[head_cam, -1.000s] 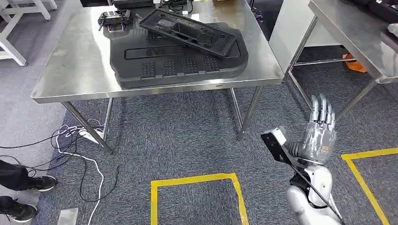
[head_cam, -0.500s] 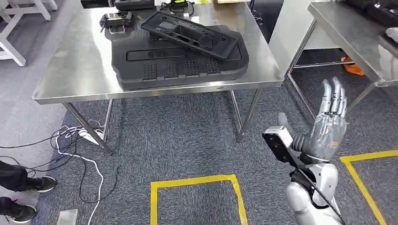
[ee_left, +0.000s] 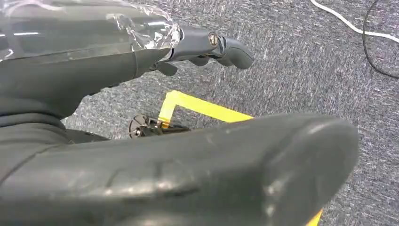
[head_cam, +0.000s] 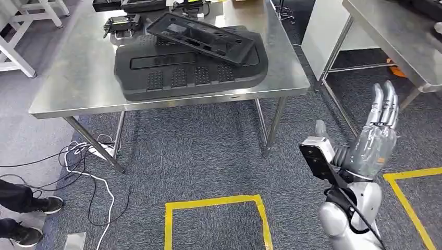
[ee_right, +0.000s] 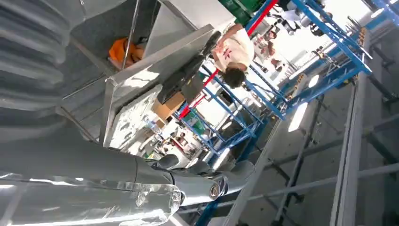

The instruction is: Take the parts from the cabinet and place them on the table.

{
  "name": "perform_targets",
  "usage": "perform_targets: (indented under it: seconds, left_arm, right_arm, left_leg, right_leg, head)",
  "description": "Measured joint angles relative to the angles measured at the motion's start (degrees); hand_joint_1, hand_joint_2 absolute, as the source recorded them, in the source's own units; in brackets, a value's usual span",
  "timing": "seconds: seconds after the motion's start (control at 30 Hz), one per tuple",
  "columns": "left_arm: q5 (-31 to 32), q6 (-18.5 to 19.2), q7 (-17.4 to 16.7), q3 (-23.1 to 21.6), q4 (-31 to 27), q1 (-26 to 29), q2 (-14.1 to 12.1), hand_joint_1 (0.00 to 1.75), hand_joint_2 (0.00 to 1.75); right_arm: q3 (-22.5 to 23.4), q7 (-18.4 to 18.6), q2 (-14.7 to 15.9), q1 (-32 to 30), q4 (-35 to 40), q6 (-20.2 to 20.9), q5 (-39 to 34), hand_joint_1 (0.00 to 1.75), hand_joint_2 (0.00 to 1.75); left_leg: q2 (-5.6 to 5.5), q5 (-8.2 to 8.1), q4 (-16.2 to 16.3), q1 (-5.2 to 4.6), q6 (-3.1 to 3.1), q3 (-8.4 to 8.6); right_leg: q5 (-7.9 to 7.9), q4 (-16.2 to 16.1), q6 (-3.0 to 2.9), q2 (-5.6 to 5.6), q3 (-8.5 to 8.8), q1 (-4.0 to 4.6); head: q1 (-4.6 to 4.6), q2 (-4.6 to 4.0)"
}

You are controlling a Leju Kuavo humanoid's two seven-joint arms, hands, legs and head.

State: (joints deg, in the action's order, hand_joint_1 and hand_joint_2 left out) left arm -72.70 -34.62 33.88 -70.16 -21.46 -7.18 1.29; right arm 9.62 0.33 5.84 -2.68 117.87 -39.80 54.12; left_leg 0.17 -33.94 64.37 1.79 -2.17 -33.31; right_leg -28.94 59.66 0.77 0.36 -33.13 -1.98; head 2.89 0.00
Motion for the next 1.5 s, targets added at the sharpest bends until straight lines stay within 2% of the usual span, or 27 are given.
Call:
perform_targets:
  seconds: [0.07, 0.1, 0.13, 0.17, 0.23, 0.27, 0.3, 0.4, 0.43, 0.5, 0.57, 0.6, 0.67, 0.7, 0.73, 0.77, 0.8, 0.93, 0.97, 1.03, 1.1, 1.13, 1.2, 1.27, 1.3, 1.33, 1.5]
  left_arm:
    - [0.00, 0.00, 0.00, 0.02, 0.00, 0.01, 0.00, 0.00, 0.00]
    - [0.02, 0.00, 0.00, 0.02, 0.02, 0.14, 0.00, 0.00, 0.00]
    - [0.02, 0.00, 0.00, 0.02, 0.00, 0.26, 0.00, 0.00, 0.00]
    - [0.02, 0.00, 0.00, 0.00, 0.02, 0.26, 0.00, 0.00, 0.00]
    - [0.02, 0.00, 0.00, -0.05, 0.02, 0.16, 0.00, 0.00, 0.00]
    - [0.02, 0.00, 0.00, -0.07, 0.02, 0.14, -0.02, 0.00, 0.00]
    - [0.02, 0.00, 0.00, -0.13, 0.02, 0.12, -0.07, 0.00, 0.00]
    - [0.02, 0.00, 0.00, -0.29, 0.02, 0.33, -0.09, 0.00, 0.00]
    - [0.02, -0.02, 0.00, -0.29, 0.02, 0.26, -0.09, 0.00, 0.00]
    - [0.02, 0.00, 0.00, -0.33, 0.02, 0.14, -0.07, 0.00, 0.00]
    - [0.02, 0.00, -0.02, -0.37, 0.02, 0.21, -0.07, 0.00, 0.00]
    - [0.02, 0.00, -0.02, -0.35, 0.02, 0.25, -0.07, 0.00, 0.00]
    - [0.02, 0.00, -0.02, -0.35, 0.02, 0.26, -0.07, 0.00, 0.00]
    - [0.02, 0.00, -0.02, -0.35, 0.02, 0.25, -0.07, 0.00, 0.00]
    - [0.02, 0.00, -0.02, -0.35, 0.02, 0.21, -0.07, 0.00, 0.00]
    - [0.02, 0.00, -0.02, -0.35, 0.02, 0.19, -0.07, 0.00, 0.00]
    - [0.02, 0.00, -0.02, -0.35, 0.02, 0.19, -0.07, 0.00, 0.00]
    - [0.00, -0.02, -0.02, -0.35, 0.02, 0.17, -0.06, 0.00, 0.00]
    - [0.00, -0.06, -0.02, -0.35, 0.02, 0.12, -0.07, 0.00, 0.00]
    - [0.00, -0.11, -0.02, -0.35, 0.02, 0.16, -0.07, 0.00, 0.00]
    - [0.00, -0.09, -0.02, -0.35, 0.02, 0.23, -0.07, 0.00, 0.00]
    - [0.00, -0.11, -0.02, -0.35, 0.02, 0.28, -0.07, 0.00, 0.00]
    - [0.00, -0.09, -0.02, -0.35, 0.02, 0.28, -0.07, 0.00, 0.00]
    - [0.00, -0.09, -0.02, -0.35, 0.02, 0.25, -0.07, 0.00, 0.00]
    - [0.00, -0.09, -0.02, -0.35, 0.02, 0.22, -0.07, 0.00, 0.00]
    - [0.00, -0.07, -0.02, -0.35, 0.02, 0.17, -0.04, 0.00, 0.00]
    - [0.00, -0.07, -0.02, -0.33, 0.02, 0.18, -0.07, 0.00, 0.00]
  right_arm:
    - [0.00, 0.37, 0.00, -0.02, 0.00, 0.00, -0.39, 0.00, 1.75]
    - [0.00, 0.37, 0.00, -0.03, 0.00, 0.00, -0.81, 0.00, 1.75]
    - [-0.02, 0.31, 0.00, -0.03, 0.00, 0.00, -1.29, 0.00, 1.75]
    - [-0.02, 0.24, 0.00, -0.03, 0.00, 0.00, -1.44, 0.00, 0.00]
    - [-0.02, -0.37, -0.07, -0.02, 0.00, 0.00, -1.75, 0.00, 0.00]
    - [-0.02, -0.61, -0.11, -0.02, 0.00, 0.00, -1.92, 0.00, 0.00]
    - [-0.02, -0.89, -0.17, 0.04, 0.00, 0.00, -2.40, 0.00, 0.00]
    - [-0.04, -1.77, -0.44, -0.03, 0.02, 0.00, -3.30, 0.00, 0.00]
    - [-0.04, -2.01, -0.46, -0.04, 0.02, 0.00, -3.37, 0.00, 0.00]
    - [-0.07, -2.56, -0.61, 0.01, 0.02, 0.00, -4.42, 0.00, 0.00]
    - [-0.09, -3.01, -0.72, -0.26, 0.02, 0.00, -6.14, 0.00, 0.00]
    - [-0.09, -3.45, -0.83, -0.48, 0.02, 0.00, -6.69, 0.00, 0.00]
    - [-0.09, -4.39, -0.96, -0.73, 0.02, 0.00, -7.52, 0.00, 0.00]
    - [-0.09, -4.55, -0.98, -0.73, 0.02, 0.00, -7.54, 0.00, 0.00]
    - [-0.09, -4.68, -1.05, -0.70, 0.02, 0.00, -7.43, 0.00, 0.00]
    - [-0.11, -4.70, -1.07, -0.70, 0.02, 0.00, -7.43, 0.00, 0.00]
    - [-0.11, -4.72, -1.11, -0.69, 0.02, 0.00, -7.50, 0.00, 0.00]
    - [-0.15, -4.81, -1.14, -0.70, 0.11, 0.00, -8.61, 0.00, 0.00]
    - [-0.18, -4.74, -1.16, -0.68, 0.15, 0.00, -8.76, 0.00, 0.00]
    - [-0.22, -4.68, -1.16, -0.69, 0.22, 0.00, -9.27, 0.00, 0.00]
    - [-0.35, -4.68, -1.20, -0.74, 0.22, 0.00, -9.49, 0.00, 0.00]
    - [-0.39, -4.65, -1.22, -0.74, 0.22, 0.00, -9.49, 0.00, 0.00]
    - [-0.46, -4.68, -1.40, -0.82, 0.22, 0.00, -9.79, 0.00, 0.00]
    - [-0.46, -4.76, -1.42, -0.90, 0.24, 0.00, -10.30, 0.00, 0.00]
    - [-0.46, -4.83, -1.44, -0.94, 0.33, 0.00, -10.43, 0.00, 0.00]
    - [-0.48, -4.90, -1.44, -0.94, 0.39, 0.00, -10.47, 0.00, 0.00]
    - [-0.70, -4.96, -1.51, -1.03, 0.48, 0.00, -9.88, 0.00, 0.00]
  left_leg:
    - [0.00, -4.12, 9.23, -0.39, 0.18, -4.14]
    - [0.00, -4.69, 11.94, -0.56, 0.43, -5.36]
    - [-0.01, -3.92, 11.96, -0.79, 0.81, -5.39]
    - [-0.03, -1.90, 9.33, -1.07, 1.43, -4.09]
    - [-0.08, 3.26, -0.41, -1.85, 3.01, 0.47]
    - [-0.20, 3.73, -3.99, -2.33, 3.85, 1.70]
    - [-0.18, 3.79, -5.05, -2.29, 3.76, 2.00]
    - [-0.22, 3.97, -5.25, -2.78, 3.75, 1.74]
    - [-0.03, 4.58, -6.30, -2.14, 3.97, 1.99]
    - [0.13, 5.10, -6.73, -2.05, 4.48, 1.95]
    - [0.28, 5.15, -6.64, -2.12, 4.56, 1.63]
    - [0.34, 5.17, -6.52, -2.18, 4.60, 1.47]
    - [0.37, 5.21, -6.30, -2.24, 4.64, 1.27]
    - [0.36, 5.20, -6.19, -2.25, 4.64, 1.28]
    - [0.34, 5.15, -6.00, -2.26, 4.58, 1.33]
    - [0.33, 5.09, -5.86, -2.26, 4.48, 1.35]
    - [0.31, 5.10, -5.78, -2.53, 4.24, 1.02]
    - [0.25, 5.51, -5.71, -2.46, 3.20, 0.78]
    - [0.20, 4.88, -5.01, -2.67, 2.98, 0.66]
    - [0.01, 0.87, 0.19, -2.42, 2.18, -1.33]
    - [0.01, -3.55, 9.75, -1.75, 1.54, -5.18]
    - [0.02, -4.06, 12.01, -1.52, 1.32, -5.98]
    - [0.04, -2.00, 9.63, -1.10, 1.15, -4.48]
    - [0.04, 3.39, -1.43, -0.70, 0.90, 1.17]
    - [-0.14, 3.40, -5.42, -0.52, 0.62, 2.83]
    - [-0.49, 3.67, -5.30, -1.07, 0.84, 2.36]
    - [-0.28, 4.62, -5.82, -1.03, 3.19, 1.75]
  right_leg:
    - [0.03, 0.03, -0.28, -0.18, -0.24, 0.40]
    - [0.06, 0.04, -0.38, -0.20, -0.32, 0.62]
    - [0.05, 0.04, -0.46, -0.20, -0.31, 0.85]
    - [0.05, 0.04, -0.47, -0.17, -0.25, 1.06]
    - [0.05, 0.04, -0.47, -0.11, 0.00, 1.33]
    - [0.05, 0.01, -0.46, -0.12, -0.05, 1.24]
    - [0.00, 0.28, -0.33, -0.04, -0.32, 1.66]
    - [0.55, -0.17, 0.56, -0.12, -0.45, 1.06]
    - [0.29, 0.04, 0.80, -0.07, -0.46, 1.37]
    - [-2.90, 3.66, 1.27, -0.13, -1.95, 1.18]
    - [-7.25, 12.07, 1.70, -0.13, -5.52, 1.13]
    - [-8.41, 15.59, 1.87, -0.13, -6.95, 1.13]
    - [-6.81, 15.29, 1.97, -0.14, -6.39, 1.12]
    - [-4.81, 11.91, 1.84, -0.14, -4.42, 1.13]
    - [-1.50, 4.94, 1.57, -0.17, -0.72, 1.15]
    - [-0.11, 0.74, 1.31, -0.24, 1.38, 1.16]
    - [-1.21, -0.81, 0.86, -0.34, 1.89, 1.63]
    - [-0.28, -1.36, -0.46, -0.10, 1.52, 1.53]
    - [0.05, -2.01, -0.75, -0.37, 1.75, 1.14]
    - [0.40, -2.09, -1.34, -0.50, 1.55, 1.02]
    - [0.44, -1.89, -1.37, -0.57, 1.19, 1.02]
    - [0.45, -1.76, -1.35, -0.61, 1.08, 0.98]
    - [0.46, -1.55, -1.30, -0.60, 1.01, 0.81]
    - [0.26, -1.14, -0.85, -0.51, 1.05, 0.36]
    - [0.14, -0.90, -0.34, -0.47, 0.88, 0.34]
    - [0.24, -0.71, 0.21, -0.36, 0.65, 0.50]
    - [0.30, -0.74, 1.72, -0.25, 0.38, 0.21]
  head:
    - [-0.26, 0.00]
    - [-0.31, 0.00]
    - [-0.31, 0.00]
    - [-0.33, 0.00]
    - [-0.35, 0.00]
    - [-0.33, 0.00]
    - [-0.24, 0.00]
    - [-0.42, 0.00]
    - [-0.44, 0.00]
    - [0.11, 0.00]
    - [0.37, 0.00]
    - [0.35, 0.00]
    - [0.37, 0.00]
    - [0.39, 0.00]
    - [0.46, 0.00]
    - [0.57, 0.00]
    - [0.52, 0.00]
    - [0.46, 0.00]
    - [0.52, 0.00]
    - [-0.13, 0.00]
    - [-0.24, 0.00]
    - [-0.26, 0.00]
    - [-0.31, 0.00]
    - [-0.33, 0.00]
    - [-0.44, 0.00]
    - [-0.70, 0.00]
    - [-0.24, 0.00]
